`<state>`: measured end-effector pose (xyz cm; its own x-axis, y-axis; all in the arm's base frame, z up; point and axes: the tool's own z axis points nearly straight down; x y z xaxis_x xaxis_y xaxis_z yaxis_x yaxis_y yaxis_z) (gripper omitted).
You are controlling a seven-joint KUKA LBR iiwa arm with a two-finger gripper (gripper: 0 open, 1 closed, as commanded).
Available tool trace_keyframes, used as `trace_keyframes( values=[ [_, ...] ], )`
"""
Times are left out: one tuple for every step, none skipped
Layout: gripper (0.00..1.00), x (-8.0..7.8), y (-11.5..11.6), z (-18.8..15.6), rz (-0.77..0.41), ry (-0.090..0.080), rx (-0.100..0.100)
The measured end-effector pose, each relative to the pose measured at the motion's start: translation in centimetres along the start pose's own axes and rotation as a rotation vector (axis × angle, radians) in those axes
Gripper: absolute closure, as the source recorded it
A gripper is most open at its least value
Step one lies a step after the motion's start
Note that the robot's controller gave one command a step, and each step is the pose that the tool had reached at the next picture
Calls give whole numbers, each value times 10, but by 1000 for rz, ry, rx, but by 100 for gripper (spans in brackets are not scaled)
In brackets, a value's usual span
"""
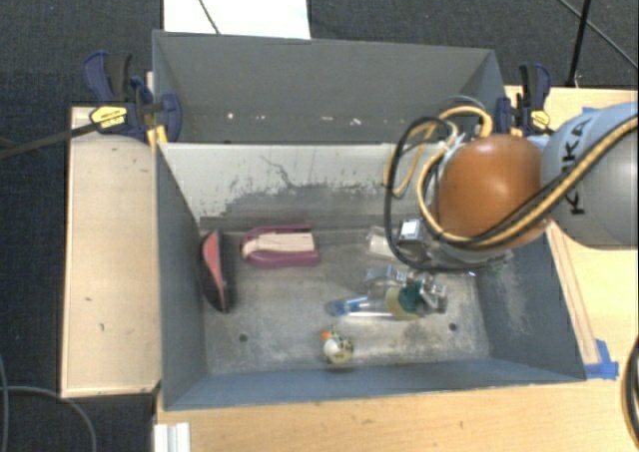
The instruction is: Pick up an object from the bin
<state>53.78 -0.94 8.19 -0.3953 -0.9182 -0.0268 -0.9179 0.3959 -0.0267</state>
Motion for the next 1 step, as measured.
trace_keyframes(
  values=[
    [100, -8, -29, -174, 1, 21, -16]
  ],
)
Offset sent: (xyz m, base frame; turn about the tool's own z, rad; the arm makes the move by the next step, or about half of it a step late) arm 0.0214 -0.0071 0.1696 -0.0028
